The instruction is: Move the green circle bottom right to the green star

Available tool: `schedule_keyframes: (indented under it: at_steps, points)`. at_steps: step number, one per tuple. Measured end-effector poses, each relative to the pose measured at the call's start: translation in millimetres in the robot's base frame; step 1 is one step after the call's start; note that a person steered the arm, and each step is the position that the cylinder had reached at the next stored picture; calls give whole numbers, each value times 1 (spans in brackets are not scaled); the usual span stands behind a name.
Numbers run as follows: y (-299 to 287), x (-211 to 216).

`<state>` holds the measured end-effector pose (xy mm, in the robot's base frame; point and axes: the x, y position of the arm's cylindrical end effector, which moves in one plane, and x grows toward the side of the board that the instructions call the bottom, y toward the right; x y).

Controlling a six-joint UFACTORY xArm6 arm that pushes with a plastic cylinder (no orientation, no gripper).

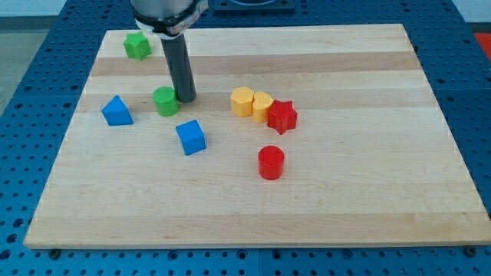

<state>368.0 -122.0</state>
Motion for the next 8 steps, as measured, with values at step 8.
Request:
schedule_keyframes:
  at_steps: [8]
  points:
    - [-19, -37]
